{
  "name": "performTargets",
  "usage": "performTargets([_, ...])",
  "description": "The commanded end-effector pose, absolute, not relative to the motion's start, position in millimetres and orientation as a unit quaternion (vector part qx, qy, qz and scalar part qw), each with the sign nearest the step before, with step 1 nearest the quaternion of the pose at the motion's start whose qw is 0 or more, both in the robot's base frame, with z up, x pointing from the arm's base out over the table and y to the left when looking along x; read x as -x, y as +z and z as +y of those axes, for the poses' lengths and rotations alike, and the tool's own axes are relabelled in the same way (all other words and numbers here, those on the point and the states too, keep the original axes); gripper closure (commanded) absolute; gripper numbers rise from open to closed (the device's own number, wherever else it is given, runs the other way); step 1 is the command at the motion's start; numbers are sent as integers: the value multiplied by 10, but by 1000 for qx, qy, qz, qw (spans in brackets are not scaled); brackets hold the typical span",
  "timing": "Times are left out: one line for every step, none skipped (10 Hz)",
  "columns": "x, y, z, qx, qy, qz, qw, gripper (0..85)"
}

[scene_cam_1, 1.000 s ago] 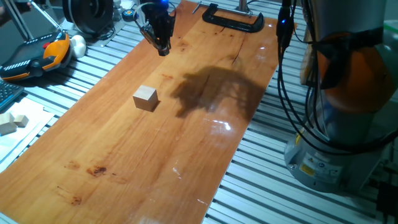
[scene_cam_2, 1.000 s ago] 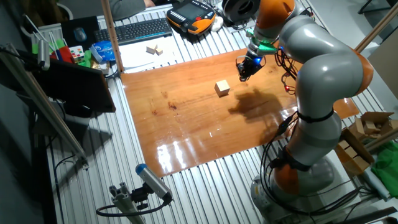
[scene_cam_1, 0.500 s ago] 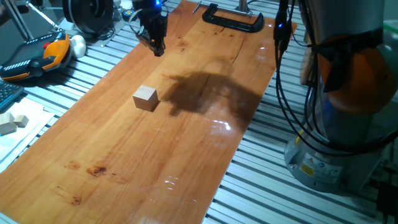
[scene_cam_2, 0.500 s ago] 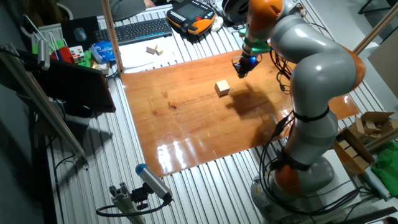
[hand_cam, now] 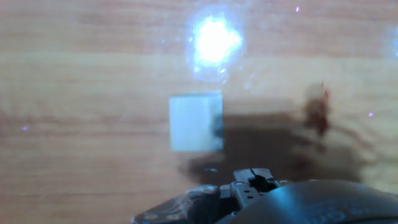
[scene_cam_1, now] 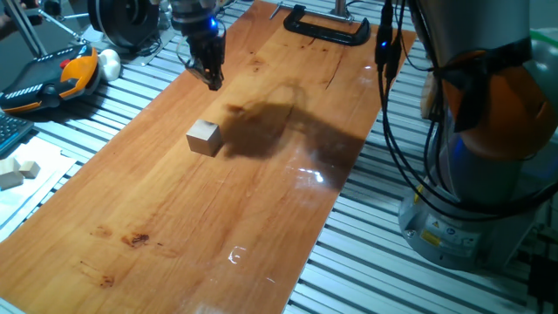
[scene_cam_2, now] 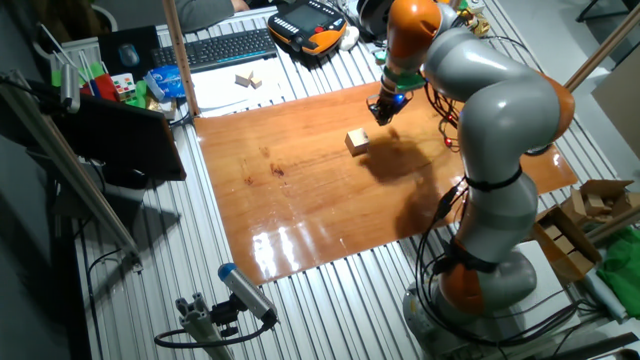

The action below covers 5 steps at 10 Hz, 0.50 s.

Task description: Approach and touch the side of the small block

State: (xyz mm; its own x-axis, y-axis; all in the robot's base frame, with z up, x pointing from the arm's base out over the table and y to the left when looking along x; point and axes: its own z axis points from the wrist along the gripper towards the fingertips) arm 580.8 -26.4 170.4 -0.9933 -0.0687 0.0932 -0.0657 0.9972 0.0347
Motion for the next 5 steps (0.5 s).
performTargets([-5877,1665,-318,-39,-21,-998,49,843])
performTargets([-5940,1604,-372,-41,-34,-997,51,843])
performTargets([-5962,1555,-383,-40,-30,-998,49,843])
performTargets([-5966,1494,-379,-35,-28,-998,50,843])
performTargets([-5966,1433,-379,-36,-23,-998,50,843])
